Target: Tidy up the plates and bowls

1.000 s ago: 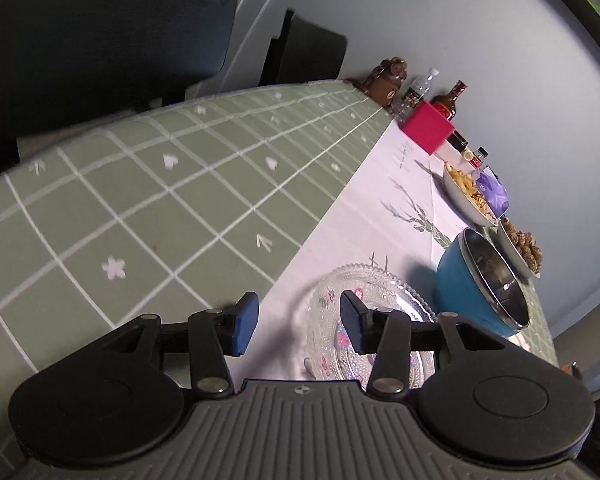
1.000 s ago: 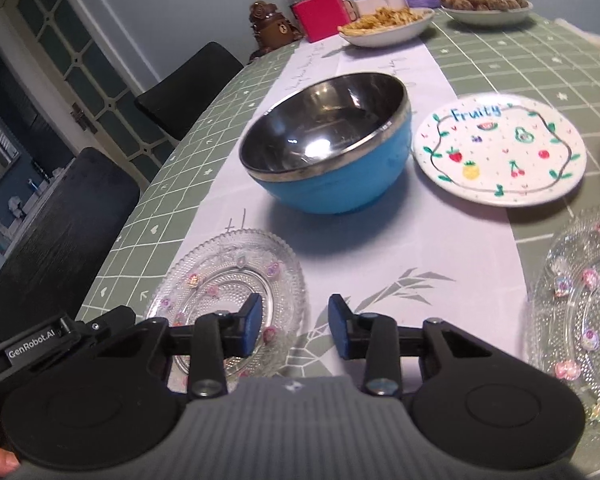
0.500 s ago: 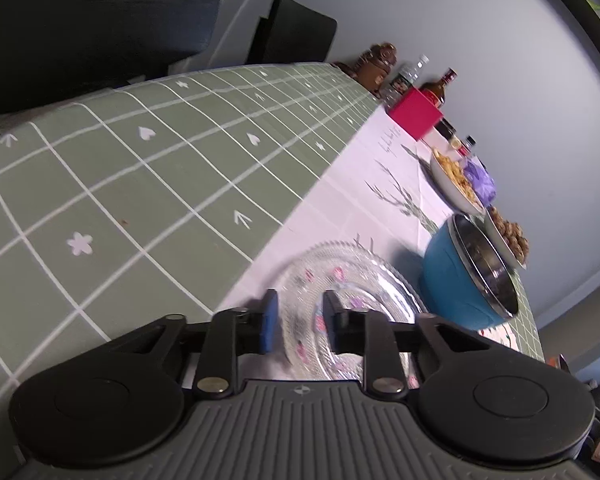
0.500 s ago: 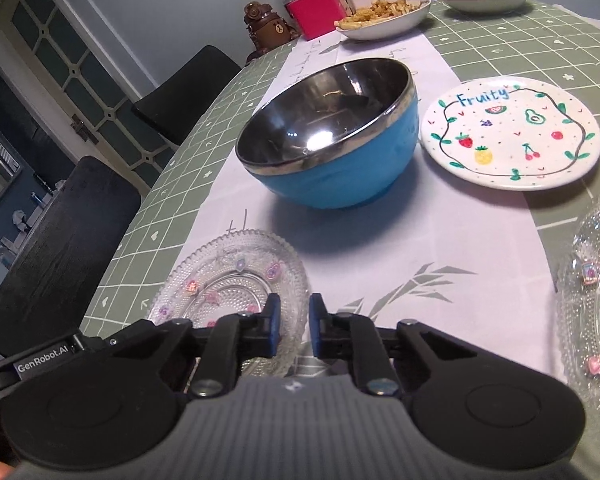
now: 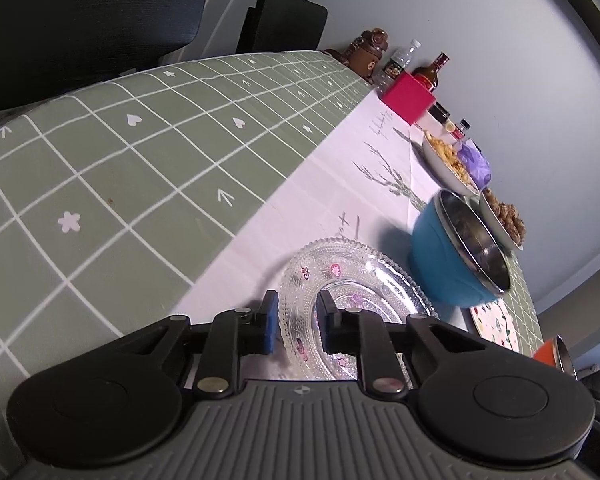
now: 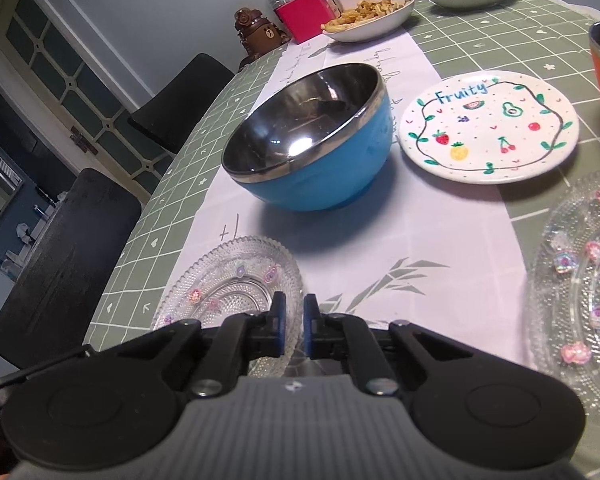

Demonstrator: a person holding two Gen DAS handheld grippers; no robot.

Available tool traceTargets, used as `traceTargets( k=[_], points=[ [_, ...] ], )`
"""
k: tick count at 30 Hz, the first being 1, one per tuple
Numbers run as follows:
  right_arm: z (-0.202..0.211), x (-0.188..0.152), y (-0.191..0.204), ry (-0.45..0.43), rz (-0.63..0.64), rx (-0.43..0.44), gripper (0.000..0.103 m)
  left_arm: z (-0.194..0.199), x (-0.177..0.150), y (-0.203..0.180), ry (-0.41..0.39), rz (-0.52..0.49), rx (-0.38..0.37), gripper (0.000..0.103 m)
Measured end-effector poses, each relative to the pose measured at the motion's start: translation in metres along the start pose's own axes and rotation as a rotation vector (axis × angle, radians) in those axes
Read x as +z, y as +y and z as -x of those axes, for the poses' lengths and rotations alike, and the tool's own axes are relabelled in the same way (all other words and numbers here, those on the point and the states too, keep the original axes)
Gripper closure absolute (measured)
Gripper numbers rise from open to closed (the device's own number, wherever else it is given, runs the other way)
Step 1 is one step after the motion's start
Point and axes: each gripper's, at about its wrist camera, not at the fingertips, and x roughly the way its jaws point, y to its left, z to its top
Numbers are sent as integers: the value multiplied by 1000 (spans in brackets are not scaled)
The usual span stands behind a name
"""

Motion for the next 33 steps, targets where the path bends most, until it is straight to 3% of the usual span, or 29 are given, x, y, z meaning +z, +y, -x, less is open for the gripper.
traceTargets(
  k=[15,33],
  points=[
    [68,-24,-34,0,-93,28,97,38,-37,-29,49,-51,-19,81],
    [145,-81,-50,-67,-119,39,97,84,-83,-38,69,-119,-76,81]
  ],
)
